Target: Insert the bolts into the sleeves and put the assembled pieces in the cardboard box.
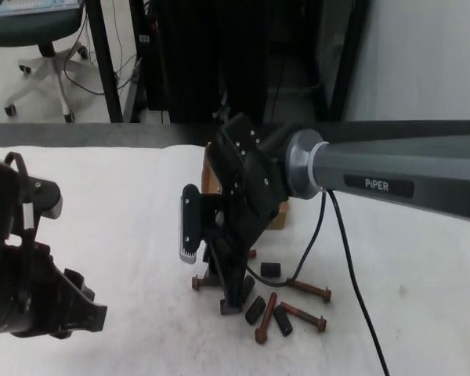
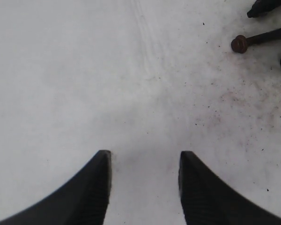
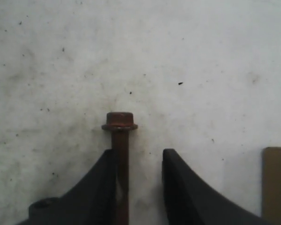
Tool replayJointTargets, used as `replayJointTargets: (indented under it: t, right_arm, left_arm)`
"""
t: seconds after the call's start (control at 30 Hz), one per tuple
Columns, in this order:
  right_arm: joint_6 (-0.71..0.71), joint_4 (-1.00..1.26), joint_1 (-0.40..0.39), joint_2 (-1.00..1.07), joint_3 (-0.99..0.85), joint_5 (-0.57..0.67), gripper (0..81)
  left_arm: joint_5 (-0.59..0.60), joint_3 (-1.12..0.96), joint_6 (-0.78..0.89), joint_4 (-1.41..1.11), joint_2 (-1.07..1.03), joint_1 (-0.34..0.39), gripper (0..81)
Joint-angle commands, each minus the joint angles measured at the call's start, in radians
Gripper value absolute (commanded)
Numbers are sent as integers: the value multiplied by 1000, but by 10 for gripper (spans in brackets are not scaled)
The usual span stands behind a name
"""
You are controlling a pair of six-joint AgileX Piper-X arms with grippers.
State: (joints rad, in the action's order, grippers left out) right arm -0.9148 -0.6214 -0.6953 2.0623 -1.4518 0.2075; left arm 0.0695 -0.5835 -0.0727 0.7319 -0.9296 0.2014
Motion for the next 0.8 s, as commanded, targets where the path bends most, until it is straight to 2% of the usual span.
replayJointTargets:
  t: [0.0, 0.43, 0.77]
  right_arm:
    - [1, -3, -7, -5, -9, 23, 308]
    - [25, -41, -20, 40, -9, 55, 308]
    - [25, 34, -28, 49, -9, 52, 308]
  left_arm:
    - [-8, -7, -2, -2, 10, 0, 433]
    - [-8, -7, -2, -2, 10, 0, 433]
    - [-8, -7, -2, -2, 10, 0, 433]
